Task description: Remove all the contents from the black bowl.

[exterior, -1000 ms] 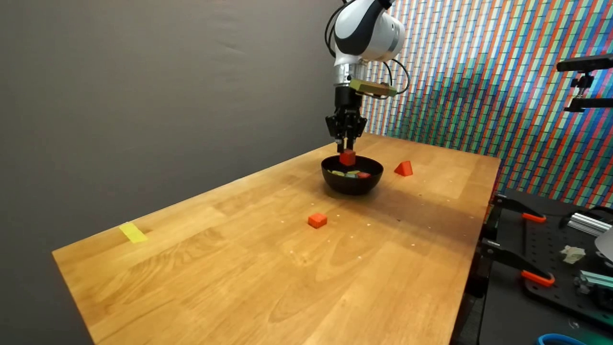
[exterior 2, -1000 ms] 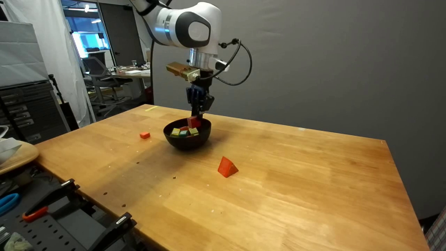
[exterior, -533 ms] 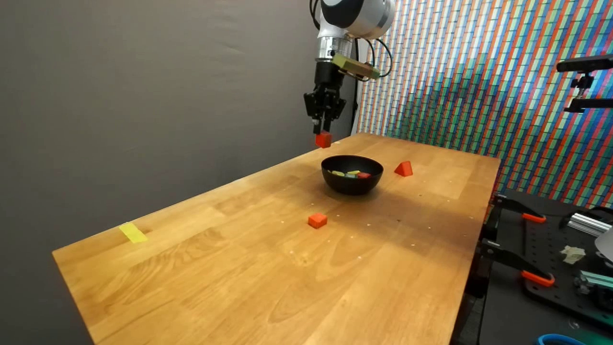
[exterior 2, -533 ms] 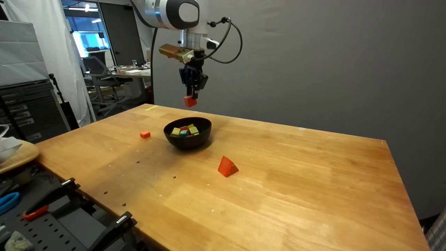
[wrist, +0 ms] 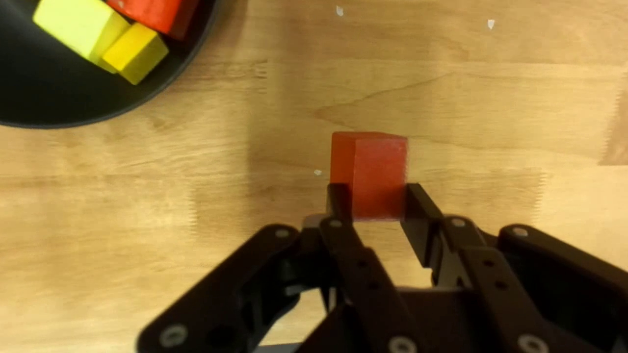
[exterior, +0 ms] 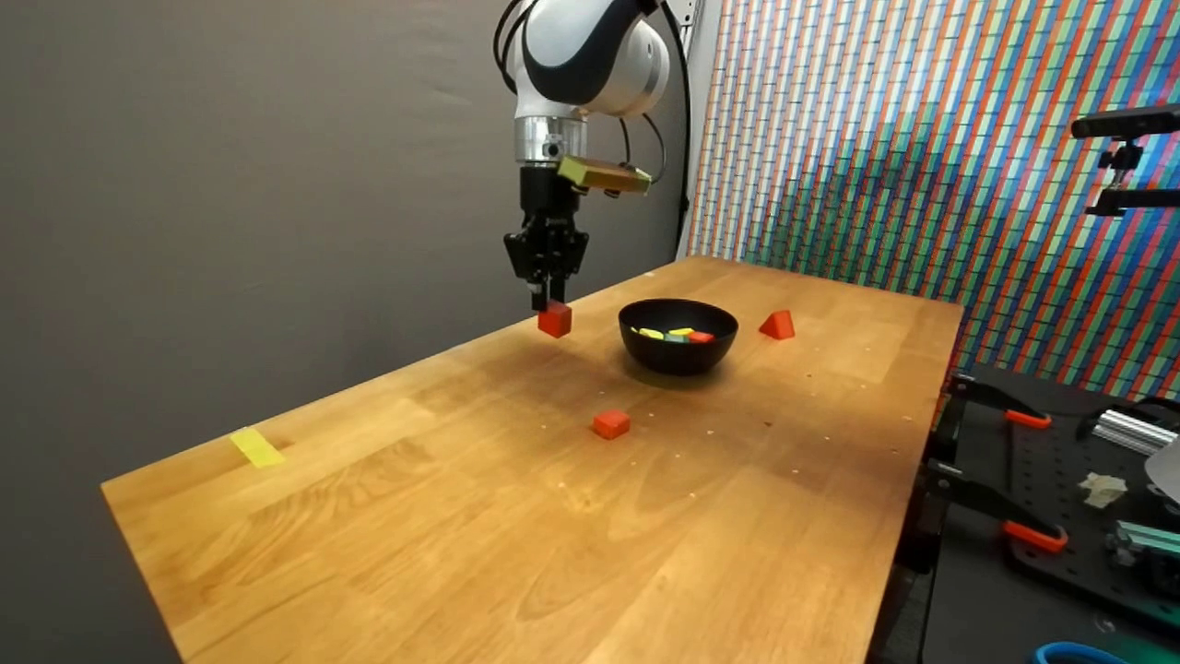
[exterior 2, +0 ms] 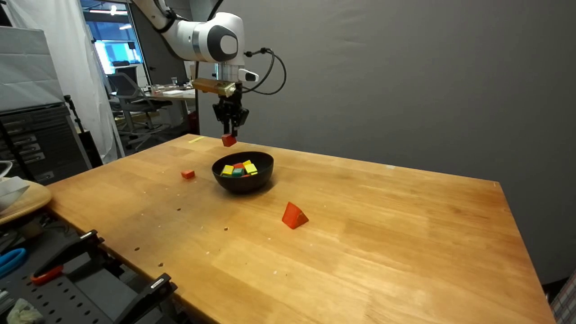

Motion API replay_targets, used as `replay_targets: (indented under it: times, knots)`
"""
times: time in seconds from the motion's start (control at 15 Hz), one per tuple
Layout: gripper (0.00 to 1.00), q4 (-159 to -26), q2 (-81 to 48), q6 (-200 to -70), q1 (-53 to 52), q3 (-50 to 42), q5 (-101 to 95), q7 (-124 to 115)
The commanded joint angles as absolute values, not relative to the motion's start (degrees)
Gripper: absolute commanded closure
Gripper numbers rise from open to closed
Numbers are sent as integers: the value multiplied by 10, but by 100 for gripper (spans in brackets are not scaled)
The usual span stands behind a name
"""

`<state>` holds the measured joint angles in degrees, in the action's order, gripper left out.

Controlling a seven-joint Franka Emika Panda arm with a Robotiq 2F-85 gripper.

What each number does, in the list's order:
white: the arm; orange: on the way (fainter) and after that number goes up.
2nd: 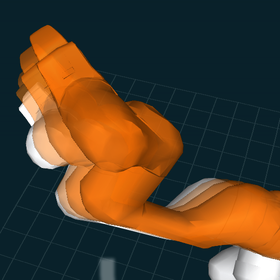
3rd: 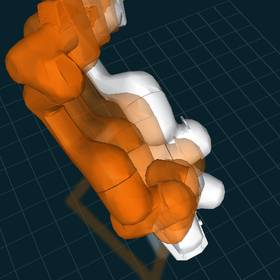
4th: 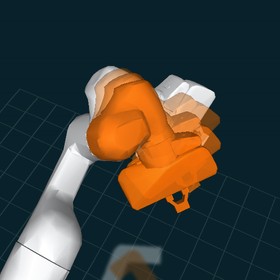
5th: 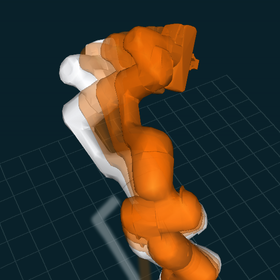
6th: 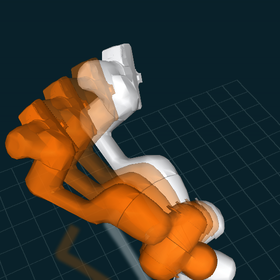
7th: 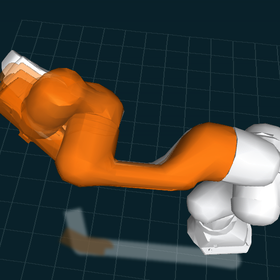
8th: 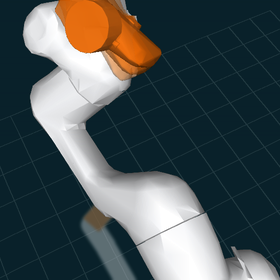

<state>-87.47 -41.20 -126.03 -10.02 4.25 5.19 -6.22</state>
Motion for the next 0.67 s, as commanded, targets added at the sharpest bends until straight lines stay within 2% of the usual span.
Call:
replay_targets:
  times: [0.0,0.07,0.4,0.6]
  knots:
    - [42,-770,-478,-1212,-110,38,28,-69]
    - [42,-758,-484,-1203,-109,37,29,-70]
    - [4,-725,-481,-1149,-100,28,24,-75]
    - [0,-750,-451,-1127,-88,4,19,-100]
